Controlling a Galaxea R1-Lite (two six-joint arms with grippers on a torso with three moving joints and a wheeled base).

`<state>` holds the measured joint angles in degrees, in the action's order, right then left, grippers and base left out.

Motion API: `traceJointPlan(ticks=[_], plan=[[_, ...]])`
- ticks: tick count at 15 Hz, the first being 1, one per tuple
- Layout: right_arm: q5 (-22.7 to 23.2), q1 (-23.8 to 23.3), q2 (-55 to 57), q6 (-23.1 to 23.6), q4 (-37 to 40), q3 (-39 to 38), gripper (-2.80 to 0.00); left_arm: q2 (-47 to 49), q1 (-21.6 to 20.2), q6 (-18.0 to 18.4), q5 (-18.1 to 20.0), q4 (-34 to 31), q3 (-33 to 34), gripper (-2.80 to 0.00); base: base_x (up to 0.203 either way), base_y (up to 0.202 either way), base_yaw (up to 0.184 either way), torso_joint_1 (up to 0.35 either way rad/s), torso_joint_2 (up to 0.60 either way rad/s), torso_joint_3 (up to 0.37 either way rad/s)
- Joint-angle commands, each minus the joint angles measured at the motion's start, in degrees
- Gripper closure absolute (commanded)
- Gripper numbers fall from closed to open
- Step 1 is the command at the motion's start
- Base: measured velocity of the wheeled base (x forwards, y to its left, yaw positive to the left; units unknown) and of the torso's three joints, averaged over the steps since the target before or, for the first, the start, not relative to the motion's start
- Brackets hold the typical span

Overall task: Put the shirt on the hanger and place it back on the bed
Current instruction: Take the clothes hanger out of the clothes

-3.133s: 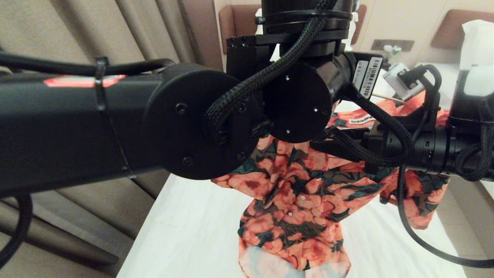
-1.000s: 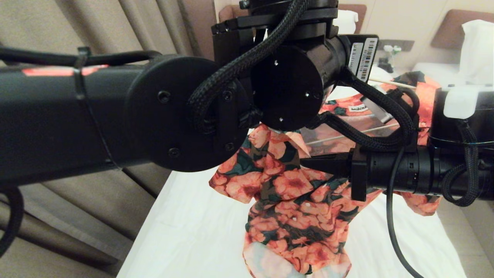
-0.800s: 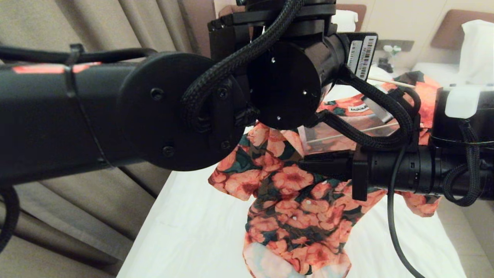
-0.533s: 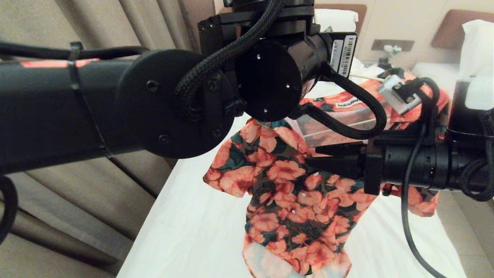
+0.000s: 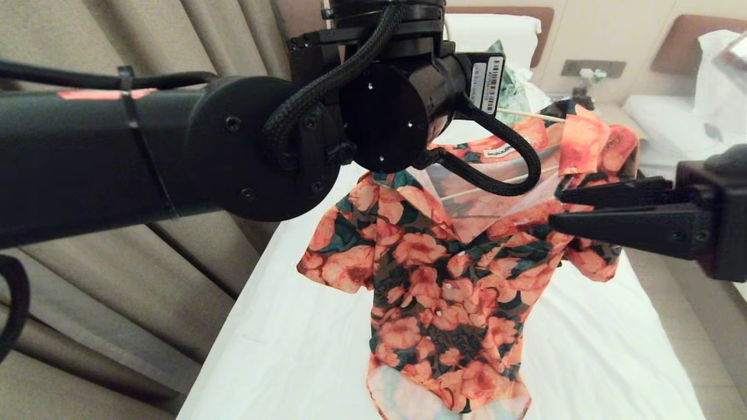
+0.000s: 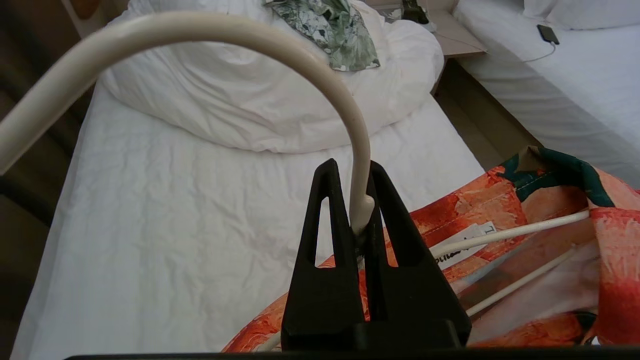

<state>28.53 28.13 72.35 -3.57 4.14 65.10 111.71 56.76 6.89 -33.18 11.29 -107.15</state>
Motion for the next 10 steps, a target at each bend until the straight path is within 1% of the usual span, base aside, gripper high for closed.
traceJointPlan(ticks=[1, 3, 5, 8, 10], plan=[[0.13, -2.81, -4.37, -1.51, 5.69, 4.97, -2.80, -0.09, -0.07, 0.06, -0.30, 0.04, 0.10, 0.00, 0.000, 0.000, 0.000, 0.000, 0.00, 0.000], [0.13, -5.28, -4.87, -4.43, 8.63, 8.04, -2.80, -0.09, -0.04, 0.06, -0.30, -0.04, 0.19, 0.00, 0.000, 0.000, 0.000, 0.000, 0.00, 0.000], [0.13, -8.10, -3.73, -4.78, 12.51, 11.36, -2.80, -0.09, 0.02, 0.14, -0.30, -0.13, 0.14, 0.00, 0.000, 0.000, 0.000, 0.000, 0.00, 0.000], [-0.06, -11.48, 0.49, -4.93, 22.99, 19.57, -2.80, -0.18, 0.11, 0.32, -0.30, -0.13, -0.07, 0.00, 0.000, 0.000, 0.000, 0.000, 0.00, 0.000], [-2.22, -12.45, 4.67, -6.70, 27.79, 23.99, -2.80, -0.27, 0.28, 0.32, -0.39, -0.13, -0.16, 0.00, 0.000, 0.000, 0.000, 0.000, 0.00, 0.000]])
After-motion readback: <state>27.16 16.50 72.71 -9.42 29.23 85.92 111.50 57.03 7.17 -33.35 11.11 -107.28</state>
